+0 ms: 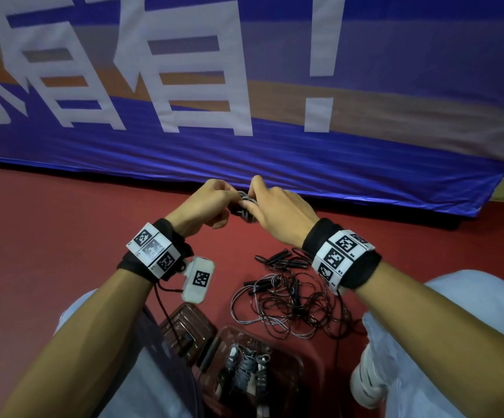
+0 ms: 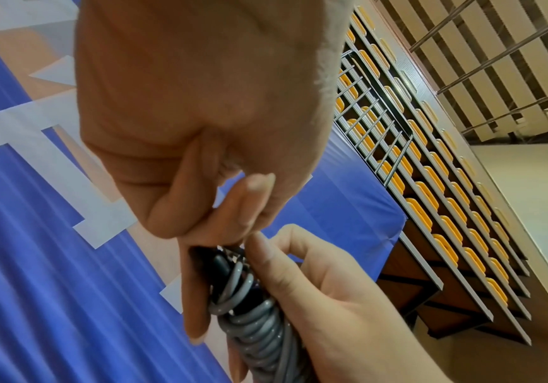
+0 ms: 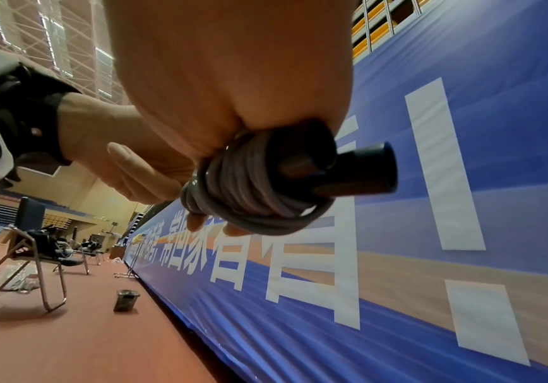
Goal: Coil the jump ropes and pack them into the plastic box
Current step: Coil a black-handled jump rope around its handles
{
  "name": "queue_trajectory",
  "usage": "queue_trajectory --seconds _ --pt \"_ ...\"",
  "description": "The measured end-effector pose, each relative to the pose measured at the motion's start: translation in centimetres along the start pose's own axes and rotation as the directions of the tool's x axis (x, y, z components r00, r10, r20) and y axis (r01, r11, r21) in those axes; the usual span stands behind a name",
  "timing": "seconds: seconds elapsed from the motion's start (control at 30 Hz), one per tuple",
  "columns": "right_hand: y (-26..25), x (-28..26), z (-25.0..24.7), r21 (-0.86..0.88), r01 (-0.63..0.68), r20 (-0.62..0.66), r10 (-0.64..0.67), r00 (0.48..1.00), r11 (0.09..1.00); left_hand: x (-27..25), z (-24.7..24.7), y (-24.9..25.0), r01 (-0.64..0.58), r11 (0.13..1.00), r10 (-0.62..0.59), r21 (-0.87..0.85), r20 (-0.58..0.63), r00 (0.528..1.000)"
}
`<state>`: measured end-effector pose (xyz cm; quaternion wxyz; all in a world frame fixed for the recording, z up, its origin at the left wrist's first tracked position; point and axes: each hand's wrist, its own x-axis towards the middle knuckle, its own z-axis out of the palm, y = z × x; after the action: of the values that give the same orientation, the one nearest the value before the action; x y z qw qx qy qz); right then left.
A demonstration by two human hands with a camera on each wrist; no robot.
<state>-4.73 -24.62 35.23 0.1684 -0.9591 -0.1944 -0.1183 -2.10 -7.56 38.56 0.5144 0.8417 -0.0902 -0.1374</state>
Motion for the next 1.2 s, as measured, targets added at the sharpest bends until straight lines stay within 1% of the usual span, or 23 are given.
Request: queue_trajectory --seconds 0.1,0.3,0.47,0.57,0.7,0.83,0.9,0.97,1.03,1.1,1.2 --pt "0.1 0.1 0.1 0.045 0.003 -0.017 -0.002 1.0 0.999 0.0 0.0 0.0 0.006 1.0 -0.006 -0.006 -0.032 0.999" --pt "0.0 0.2 0.2 0.083 -0.002 -0.053 0.007 0.999 0.997 0.1 -0.4 -0.3 -0.017 0.999 0.016 -0.031 -0.052 0.999" --pt "0.5 0.4 0.4 0.098 -0.027 -0.096 0.036 0.995 0.995 0.2 -0.5 -0.4 -0.043 0.999 0.044 -0.033 0.01 0.999" --pt "0.5 0.2 0.2 0.102 -0.038 -0.128 0.051 0.991 0.994 0.1 -0.2 -0.6 -0.077 0.997 0.077 -0.009 -0.008 0.997" --pt "0.7 0.1 -0.1 0.117 -0.086 -0.173 0.105 0.979 0.989 0.2 0.4 -0.7 -0.123 0.992 0.123 -0.028 -0.018 0.992" --pt "0.8 0.2 -0.3 0.198 -0.134 -0.199 0.174 0.965 0.971 0.1 0.7 -0.6 -0.17 0.984 0.169 -0.053 -0.021 0.985" --pt "1.0 0.3 -0.4 0.306 -0.159 -0.174 0.219 0.96 0.939 0.1 0.6 -0.5 -0.167 0.981 0.164 -0.097 -0.036 0.986" --pt "1.4 0.6 -0.7 0.449 -0.18 -0.158 0.276 0.948 0.875 0.1 0.3 -0.3 -0.162 0.971 0.157 -0.176 -0.043 0.987" --pt "1.7 0.8 -1.1 0.549 -0.187 -0.166 0.325 0.931 0.815 -0.1 -0.1 0.0 -0.167 0.952 0.162 -0.255 -0.042 0.986" --pt "1.9 1.0 -1.3 0.605 -0.184 -0.186 0.362 0.914 0.775 -0.2 -0.4 0.1 -0.192 0.936 0.189 -0.297 -0.038 0.981" --pt "1.6 1.0 -1.2 0.642 -0.177 -0.225 0.405 0.886 0.746 -0.3 -0.3 0.1 -0.276 0.919 0.266 -0.28 -0.072 0.961"
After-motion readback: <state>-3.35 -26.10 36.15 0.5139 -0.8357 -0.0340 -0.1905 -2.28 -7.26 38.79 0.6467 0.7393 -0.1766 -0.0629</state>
